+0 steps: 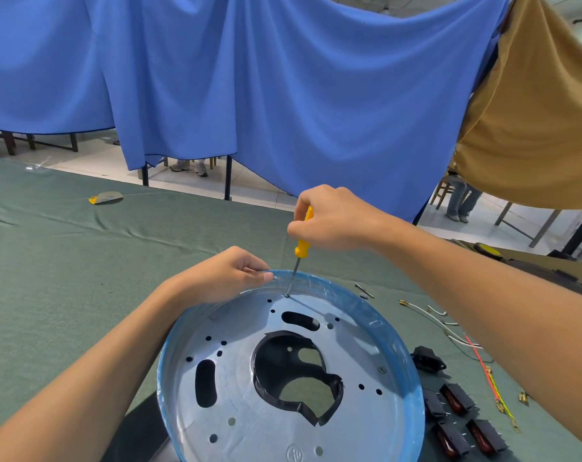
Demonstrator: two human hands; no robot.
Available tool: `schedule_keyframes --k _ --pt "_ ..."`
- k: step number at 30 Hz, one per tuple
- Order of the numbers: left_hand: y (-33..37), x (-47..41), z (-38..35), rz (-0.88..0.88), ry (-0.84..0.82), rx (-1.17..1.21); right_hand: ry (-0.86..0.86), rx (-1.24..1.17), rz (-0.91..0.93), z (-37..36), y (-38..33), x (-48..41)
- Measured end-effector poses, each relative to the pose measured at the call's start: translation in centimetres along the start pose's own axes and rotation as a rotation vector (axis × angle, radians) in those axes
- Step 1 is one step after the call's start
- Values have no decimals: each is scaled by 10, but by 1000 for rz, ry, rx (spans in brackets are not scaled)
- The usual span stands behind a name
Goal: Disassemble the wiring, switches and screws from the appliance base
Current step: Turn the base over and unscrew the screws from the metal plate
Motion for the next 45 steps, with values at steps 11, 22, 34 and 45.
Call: schedule_keyframes --k 11,22,34,45 --pt "2 0 0 5 5 22 -2 -15 -24 0 1 0" --pt "-2 -2 0 -5 -6 12 18 -43 -13 2 0 3" --pt "-8 -4 -1 -3 -16 -1 -2 15 -1 3 2 5" --pt "-9 -5 -1 -5 -15 -12 -40 -10 -13 7 2 5"
Point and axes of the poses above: each hand's wrist, its own x-axis away from the middle knuckle, its own z-axis out of the back of the hand, y = z × x, the point moved 2 cm from there along -x, towards the middle knuckle, and after that the axes turned 10 degrees about y, right-handed, at the moved point
